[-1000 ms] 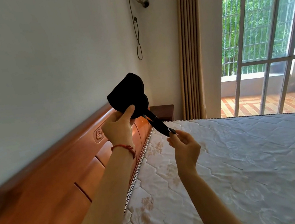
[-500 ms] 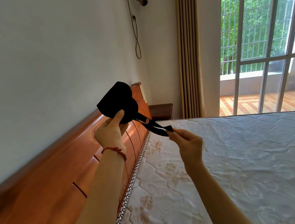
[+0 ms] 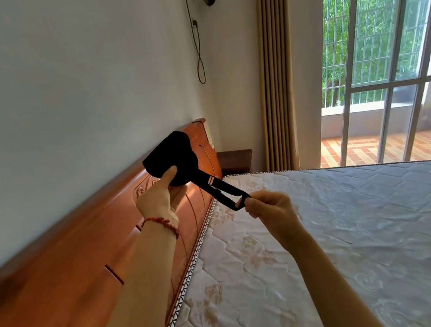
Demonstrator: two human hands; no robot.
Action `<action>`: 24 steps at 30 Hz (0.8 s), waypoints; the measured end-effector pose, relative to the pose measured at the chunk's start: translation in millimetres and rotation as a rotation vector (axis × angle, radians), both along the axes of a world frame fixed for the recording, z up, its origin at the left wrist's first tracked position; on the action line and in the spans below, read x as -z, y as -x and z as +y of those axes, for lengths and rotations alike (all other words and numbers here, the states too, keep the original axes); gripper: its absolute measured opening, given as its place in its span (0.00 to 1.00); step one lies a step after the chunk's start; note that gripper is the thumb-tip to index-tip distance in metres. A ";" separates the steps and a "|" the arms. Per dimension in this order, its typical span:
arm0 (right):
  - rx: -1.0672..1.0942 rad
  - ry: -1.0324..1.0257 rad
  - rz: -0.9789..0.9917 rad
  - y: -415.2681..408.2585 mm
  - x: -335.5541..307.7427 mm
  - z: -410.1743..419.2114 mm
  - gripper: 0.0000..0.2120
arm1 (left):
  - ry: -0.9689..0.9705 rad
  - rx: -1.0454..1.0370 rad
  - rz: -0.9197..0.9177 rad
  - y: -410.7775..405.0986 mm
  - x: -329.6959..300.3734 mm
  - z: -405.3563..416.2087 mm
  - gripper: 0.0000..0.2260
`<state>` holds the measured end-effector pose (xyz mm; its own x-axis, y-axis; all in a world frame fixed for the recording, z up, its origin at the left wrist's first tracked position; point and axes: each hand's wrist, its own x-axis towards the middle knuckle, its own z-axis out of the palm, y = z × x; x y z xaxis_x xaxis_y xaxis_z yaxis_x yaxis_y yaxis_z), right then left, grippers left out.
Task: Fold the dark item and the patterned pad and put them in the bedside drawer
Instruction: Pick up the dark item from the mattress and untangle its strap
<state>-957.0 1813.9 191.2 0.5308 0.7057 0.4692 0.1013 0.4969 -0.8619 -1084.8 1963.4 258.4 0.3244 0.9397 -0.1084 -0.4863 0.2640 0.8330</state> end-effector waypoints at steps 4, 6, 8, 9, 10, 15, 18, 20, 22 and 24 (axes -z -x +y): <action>-0.114 0.011 -0.093 -3.5 0.8 -2.0 0.10 | 0.009 0.005 0.009 0.9 -0.5 -0.4 0.07; -0.131 0.017 -0.140 -3.5 -0.5 -4.2 0.07 | 0.020 0.010 0.013 2.1 0.3 -0.2 0.06; -0.143 0.030 -0.167 -3.8 -0.6 -5.7 0.07 | 0.031 0.010 0.004 4.1 1.6 1.6 0.09; -0.139 0.043 -0.181 -3.8 -0.3 -6.3 0.08 | 0.036 0.014 0.002 5.1 2.2 2.3 0.12; -0.127 0.059 -0.191 -4.2 0.5 -6.5 0.08 | 0.033 0.016 0.005 5.8 3.1 3.5 0.13; -0.018 0.117 -0.219 0.3 2.7 -6.1 0.11 | -0.092 0.044 0.061 1.7 4.5 -0.4 0.14; 0.016 0.110 -0.160 1.2 3.4 -4.9 0.11 | -0.192 0.069 0.088 -0.7 0.2 -5.1 0.09; 0.046 0.098 -0.135 0.3 3.4 -3.9 0.08 | -0.264 0.088 0.095 -1.1 -3.9 -9.3 0.07; 0.076 0.087 -0.120 -0.3 2.3 -2.9 0.08 | -0.338 0.108 0.101 -1.0 -7.4 -14.7 0.07; 0.085 0.084 -0.113 -0.4 0.1 -1.1 0.08 | -0.430 0.124 0.129 -0.7 -9.3 -20.8 0.07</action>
